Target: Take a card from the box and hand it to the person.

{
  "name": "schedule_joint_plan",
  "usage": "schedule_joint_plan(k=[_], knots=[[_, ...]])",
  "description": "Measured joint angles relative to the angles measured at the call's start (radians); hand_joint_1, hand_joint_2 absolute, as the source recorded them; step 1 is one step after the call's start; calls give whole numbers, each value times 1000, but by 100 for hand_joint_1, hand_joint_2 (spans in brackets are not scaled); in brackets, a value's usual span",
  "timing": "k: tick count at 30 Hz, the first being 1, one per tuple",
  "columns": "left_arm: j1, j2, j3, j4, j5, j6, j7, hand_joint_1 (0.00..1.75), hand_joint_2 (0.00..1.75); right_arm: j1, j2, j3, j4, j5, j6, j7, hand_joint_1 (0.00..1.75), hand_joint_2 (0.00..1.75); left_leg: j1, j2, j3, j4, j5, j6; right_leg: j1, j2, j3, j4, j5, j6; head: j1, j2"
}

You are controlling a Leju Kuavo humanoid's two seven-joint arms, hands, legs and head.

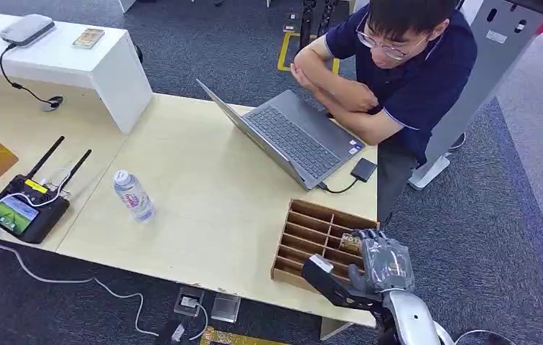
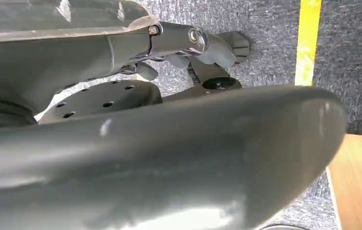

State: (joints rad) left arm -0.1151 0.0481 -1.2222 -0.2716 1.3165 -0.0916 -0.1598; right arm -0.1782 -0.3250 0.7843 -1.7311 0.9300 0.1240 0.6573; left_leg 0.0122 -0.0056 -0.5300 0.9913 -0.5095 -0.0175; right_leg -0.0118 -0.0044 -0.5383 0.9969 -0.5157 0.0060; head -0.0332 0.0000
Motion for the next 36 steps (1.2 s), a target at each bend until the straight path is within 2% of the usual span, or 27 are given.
schedule_joint_plan(k=[10, 13, 22, 23, 25, 28, 36], knots=[[0, 0, 0, 0, 0, -3, 0, 0, 0, -13, 1, -3, 3, -12, -17, 0, 68, 175, 0, 0, 0, 0, 0, 0, 0, 0, 0, 0, 0, 0, 0, 0], [0, 0, 0, 0, 0, -3, 1, 0, 0, -12, 1, -10, -3, -19, -18, 0, 75, 175, 0, 0, 0, 0, 0, 0, 0, 0, 0, 0, 0, 0, 0, 0], [0, 0, 0, 0, 0, -1, 4, 0, 0, -10, 1, -19, -25, -31, 2, 3, 73, 175, 0, 0, -1, 0, 0, 0, 0, 0, -1, 0, 0, 0, 0, 0], [0, 0, 0, 0, 1, 0, 3, 0, 0, -10, 1, -18, -25, -31, 2, 3, 79, 175, 0, 0, -1, 0, 0, 0, 0, 0, -1, 0, 0, 0, -1, 0], [0, -2, 0, 0, 3, 13, 3, 0, 0, -9, 1, -18, -25, -32, 2, 2, 73, 175, 0, 0, -1, 0, 0, 0, 0, 0, -1, 0, 0, 0, -1, 0], [0, -10, 0, 0, 4, 29, 3, 0, 0, -9, 1, -18, -25, -34, 3, 0, 75, 175, 0, 0, -1, 0, 0, 0, 0, 0, -1, 0, 0, 0, 0, 0], [0, -19, 0, 0, 4, 32, 2, 0, 0, -9, 1, -18, -23, -39, 9, -8, 68, 175, 0, 0, -1, 0, 0, 0, 0, 0, -1, 0, 0, 0, 0, 0]])
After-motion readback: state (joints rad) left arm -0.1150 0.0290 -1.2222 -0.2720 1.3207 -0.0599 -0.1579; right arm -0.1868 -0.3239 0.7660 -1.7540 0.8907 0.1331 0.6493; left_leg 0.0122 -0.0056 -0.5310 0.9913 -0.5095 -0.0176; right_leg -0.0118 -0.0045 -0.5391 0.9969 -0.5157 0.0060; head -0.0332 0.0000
